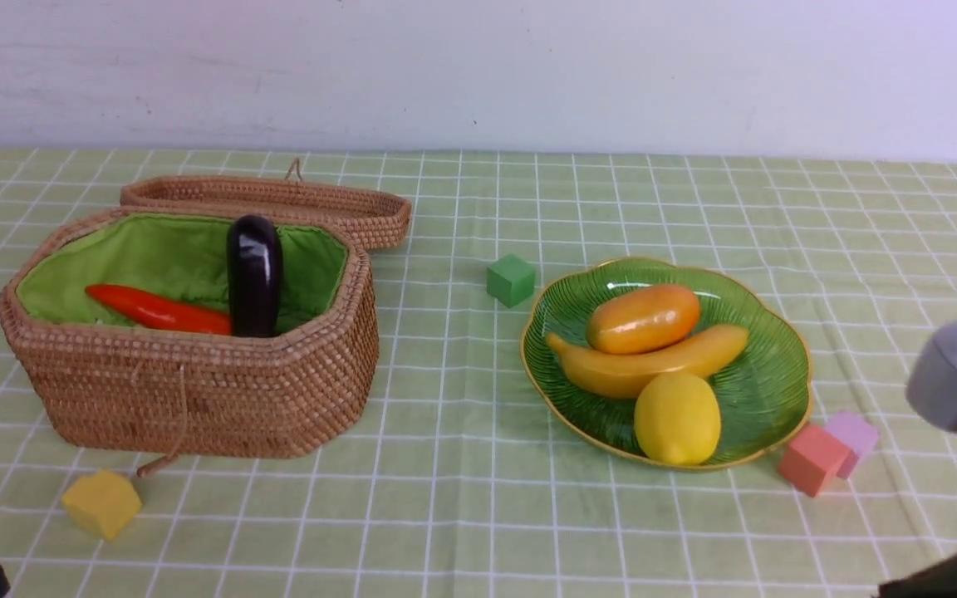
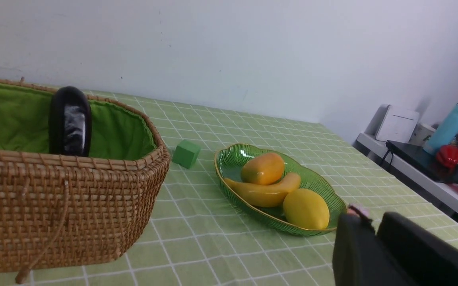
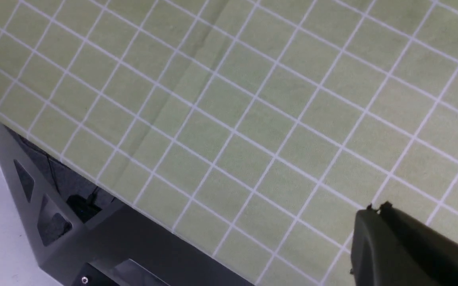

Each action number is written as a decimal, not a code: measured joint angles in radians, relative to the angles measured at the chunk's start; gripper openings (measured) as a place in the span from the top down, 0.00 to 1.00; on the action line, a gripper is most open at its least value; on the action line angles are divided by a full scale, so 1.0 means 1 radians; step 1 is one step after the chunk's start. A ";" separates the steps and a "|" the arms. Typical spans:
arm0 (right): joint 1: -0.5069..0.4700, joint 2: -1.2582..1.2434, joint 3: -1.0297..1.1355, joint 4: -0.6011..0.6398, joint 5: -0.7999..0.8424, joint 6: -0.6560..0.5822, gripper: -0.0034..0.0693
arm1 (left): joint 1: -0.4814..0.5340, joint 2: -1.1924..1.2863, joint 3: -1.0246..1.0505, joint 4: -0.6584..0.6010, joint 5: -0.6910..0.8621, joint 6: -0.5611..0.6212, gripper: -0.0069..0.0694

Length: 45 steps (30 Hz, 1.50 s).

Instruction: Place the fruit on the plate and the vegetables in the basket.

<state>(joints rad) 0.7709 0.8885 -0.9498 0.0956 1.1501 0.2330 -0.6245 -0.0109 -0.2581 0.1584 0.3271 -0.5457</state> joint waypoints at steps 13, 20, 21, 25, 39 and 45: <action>0.000 -0.163 0.053 -0.001 0.094 0.001 0.92 | 0.000 0.000 0.001 0.000 0.023 -0.002 0.79; -0.150 -0.243 0.097 -0.069 0.023 -0.004 0.94 | 0.000 0.000 0.001 0.000 0.025 -0.003 0.78; -0.207 -0.279 0.131 -0.070 -0.035 -0.018 0.96 | 0.000 0.000 0.001 0.000 0.025 -0.003 0.78; -0.439 -0.451 0.349 -0.042 -0.323 -0.109 0.98 | 0.000 0.000 0.001 0.000 0.025 -0.003 0.77; -0.734 -0.898 0.974 0.019 -0.785 -0.301 0.98 | 0.000 0.000 0.001 0.001 0.026 -0.003 0.76; -0.734 -0.898 0.973 0.014 -0.782 -0.302 0.98 | 0.000 0.000 0.001 0.001 0.026 -0.003 0.75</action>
<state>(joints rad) 0.0372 -0.0096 0.0232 0.1099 0.3681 -0.0688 -0.6245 -0.0109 -0.2570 0.1593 0.3531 -0.5485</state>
